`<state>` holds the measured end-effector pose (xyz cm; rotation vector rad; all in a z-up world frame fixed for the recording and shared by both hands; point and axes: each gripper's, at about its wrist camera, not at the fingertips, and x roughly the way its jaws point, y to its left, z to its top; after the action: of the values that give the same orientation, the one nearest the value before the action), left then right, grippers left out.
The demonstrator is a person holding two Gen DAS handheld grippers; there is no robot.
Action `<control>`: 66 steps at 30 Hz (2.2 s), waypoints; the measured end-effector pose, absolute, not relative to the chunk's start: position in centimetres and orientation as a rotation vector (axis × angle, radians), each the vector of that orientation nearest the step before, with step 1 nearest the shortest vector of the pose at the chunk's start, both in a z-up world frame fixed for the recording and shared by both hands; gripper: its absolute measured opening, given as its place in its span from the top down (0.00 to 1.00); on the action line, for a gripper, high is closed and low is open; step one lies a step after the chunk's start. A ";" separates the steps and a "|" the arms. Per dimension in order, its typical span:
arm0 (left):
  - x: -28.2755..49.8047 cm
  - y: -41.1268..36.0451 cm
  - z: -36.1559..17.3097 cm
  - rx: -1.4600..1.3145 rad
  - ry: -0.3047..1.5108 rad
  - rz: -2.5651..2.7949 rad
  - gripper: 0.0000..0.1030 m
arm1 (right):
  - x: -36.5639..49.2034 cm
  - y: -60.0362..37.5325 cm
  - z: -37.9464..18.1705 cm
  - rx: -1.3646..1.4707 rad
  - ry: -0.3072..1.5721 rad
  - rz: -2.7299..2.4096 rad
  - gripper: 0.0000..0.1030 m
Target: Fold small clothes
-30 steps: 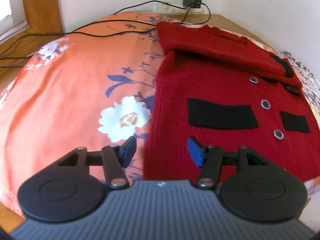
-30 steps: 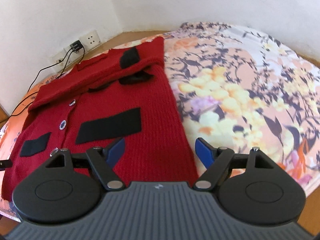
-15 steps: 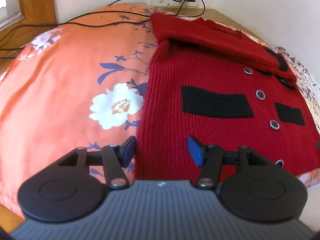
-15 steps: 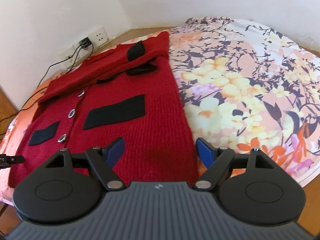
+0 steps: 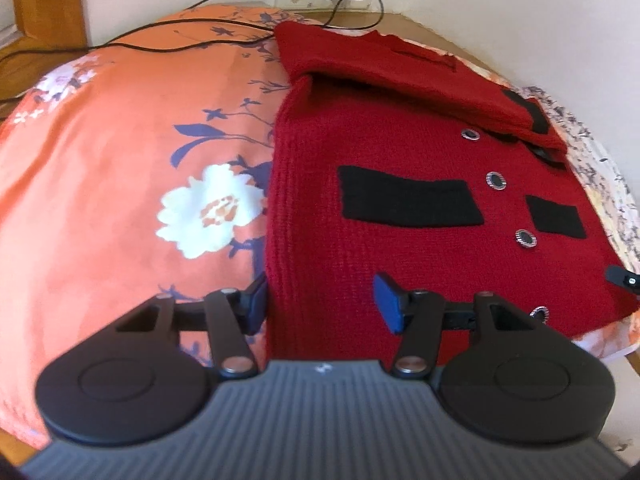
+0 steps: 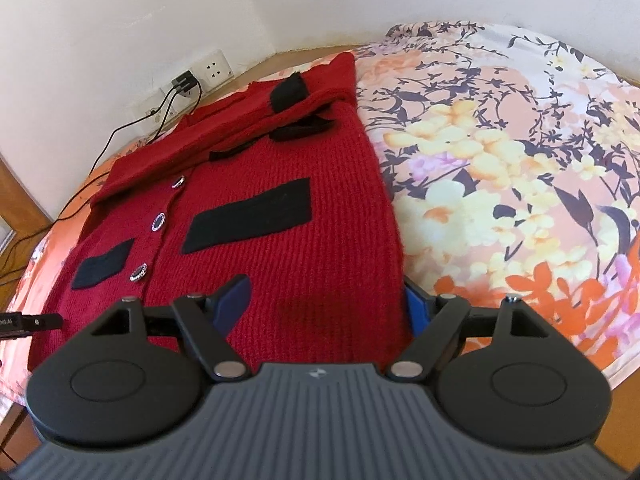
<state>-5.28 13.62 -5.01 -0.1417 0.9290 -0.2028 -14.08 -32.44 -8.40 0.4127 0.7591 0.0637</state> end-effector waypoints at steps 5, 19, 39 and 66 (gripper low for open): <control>-4.8 13.5 -5.2 -0.175 0.917 -0.214 0.66 | -13.7 -32.6 -8.4 0.426 0.760 0.077 0.35; -3.6 14.0 -2.5 -0.329 0.812 -0.182 0.91 | -12.7 -35.2 -7.5 0.569 0.712 0.083 0.90; 4.0 12.6 3.2 -0.368 0.647 -0.126 0.91 | -2.4 -35.5 -1.3 0.540 0.521 0.206 0.91; 12.9 10.3 -3.0 -0.308 0.742 0.085 0.86 | 12.3 -37.2 -8.0 0.479 0.647 0.179 0.85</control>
<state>12.89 10.29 -2.96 -0.3076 0.7419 0.0852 12.29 -37.20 -7.97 0.4792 0.6466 0.1795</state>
